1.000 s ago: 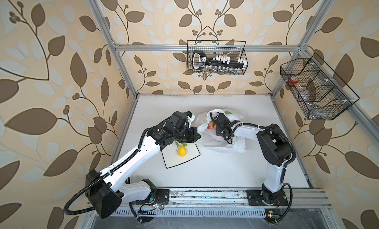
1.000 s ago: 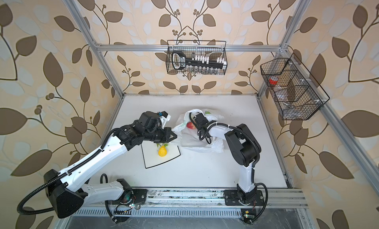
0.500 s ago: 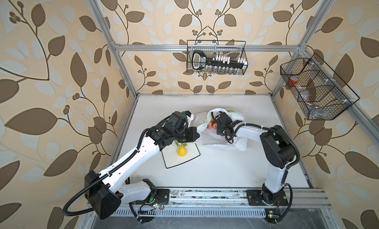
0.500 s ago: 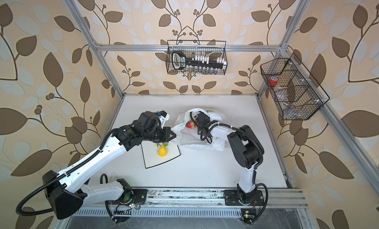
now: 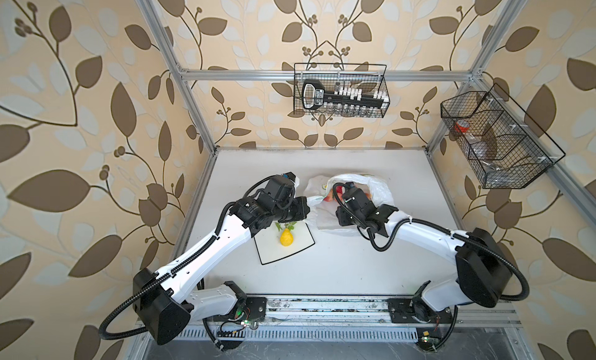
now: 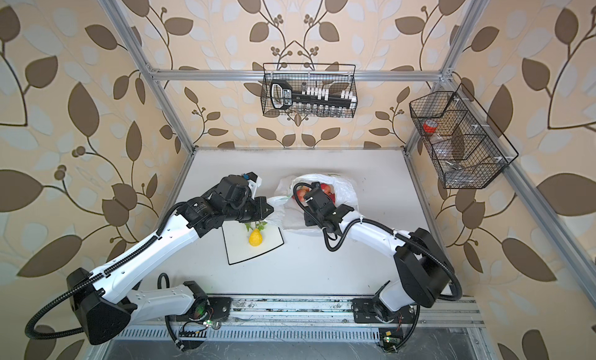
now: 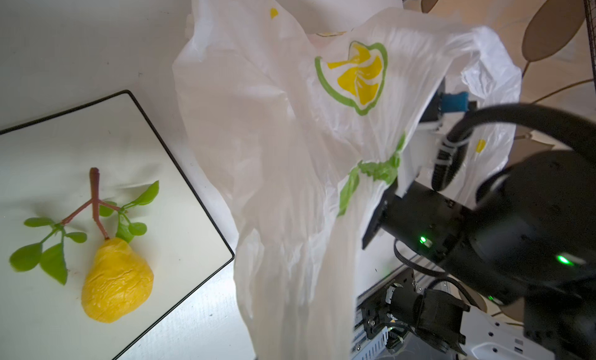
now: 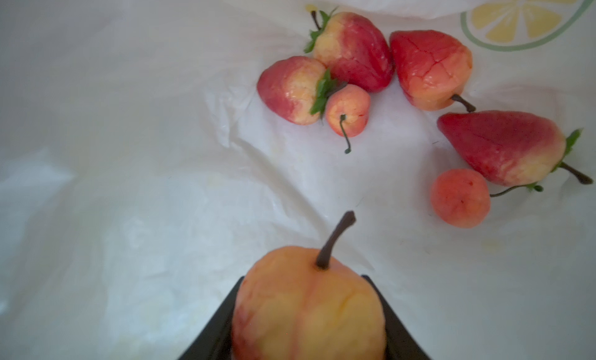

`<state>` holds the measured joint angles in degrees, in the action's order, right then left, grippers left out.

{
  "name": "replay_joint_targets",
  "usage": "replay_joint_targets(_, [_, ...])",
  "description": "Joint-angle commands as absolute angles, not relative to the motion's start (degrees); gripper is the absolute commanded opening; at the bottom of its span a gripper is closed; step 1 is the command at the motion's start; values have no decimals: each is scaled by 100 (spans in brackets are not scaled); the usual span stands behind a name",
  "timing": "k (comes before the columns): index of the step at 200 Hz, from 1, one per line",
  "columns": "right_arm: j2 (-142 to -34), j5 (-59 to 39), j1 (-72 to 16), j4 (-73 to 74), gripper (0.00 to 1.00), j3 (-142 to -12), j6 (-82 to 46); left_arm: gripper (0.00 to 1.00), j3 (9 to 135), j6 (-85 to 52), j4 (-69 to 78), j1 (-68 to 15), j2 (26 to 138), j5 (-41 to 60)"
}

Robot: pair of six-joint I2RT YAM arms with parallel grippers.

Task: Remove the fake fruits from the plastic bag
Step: 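Pull the peach out of the bag toward the plate with the right gripper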

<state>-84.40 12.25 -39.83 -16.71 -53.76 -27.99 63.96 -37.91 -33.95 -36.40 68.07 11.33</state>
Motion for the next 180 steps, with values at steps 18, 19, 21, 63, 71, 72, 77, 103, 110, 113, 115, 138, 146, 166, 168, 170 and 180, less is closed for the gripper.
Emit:
replay_joint_targets(18, [-7385,647,-4105,-1489,48,-4941,-2169,0,6416,-3946,-3101,-3606,6894,906])
replay_joint_targets(19, [-7362,627,-4109,-1483,48,-4932,-2157,0,6416,-3946,-3093,-3609,6897,910])
replay_joint_targets(21, [-7307,596,-4108,-1472,48,-4913,-2132,0,6416,-3946,-3083,-3601,6905,909])
replay_joint_targets(63, [-6507,190,-4144,-1545,45,-4816,-1819,0,6554,-3856,-3024,-3566,7103,1021])
replay_joint_targets(71, [-6391,142,-4198,-1572,44,-4816,-1766,0,6586,-3838,-3033,-3548,7137,1044])
replay_joint_targets(72, [-6377,137,-4204,-1577,44,-4816,-1757,0,6589,-3839,-3033,-3545,7137,1041])
replay_joint_targets(77, [-6307,108,-4252,-1590,44,-4823,-1734,0,6599,-3824,-3032,-3531,7160,1054])
replay_joint_targets(103, [-6070,133,-4712,-1609,43,-4891,-1550,0,6694,-3779,-3019,-3471,7240,1118])
replay_joint_targets(110, [-6048,190,-4887,-1620,43,-4920,-1502,0,6723,-3771,-3016,-3459,7263,1132])
replay_joint_targets(113, [-6056,204,-4933,-1625,43,-4935,-1485,0,6736,-3771,-3018,-3450,7268,1139])
replay_joint_targets(115, [-6062,224,-4997,-1623,43,-4945,-1474,0,6740,-3757,-3020,-3444,7275,1144])
replay_joint_targets(138, [-6261,463,-5709,-1589,43,-5060,-1425,0,6827,-3753,-3022,-3412,7329,1157])
replay_joint_targets(146, [-6405,528,-5971,-1529,43,-5088,-1440,0,6853,-3760,-3033,-3411,7339,1138])
replay_joint_targets(166, [-6925,650,-6536,-1283,43,-5166,-1533,0,6917,-3729,-3124,-3405,7356,1089])
replay_joint_targets(168, [-6972,655,-6571,-1255,43,-5174,-1550,0,6932,-3721,-3141,-3405,7356,1087])
replay_joint_targets(170, [-7043,662,-6622,-1212,43,-5191,-1563,0,6938,-3718,-3145,-3407,7354,1087])
replay_joint_targets(180, [-7333,681,-6814,-1021,43,-5248,-1664,0,6973,-3692,-3204,-3410,7348,1077])
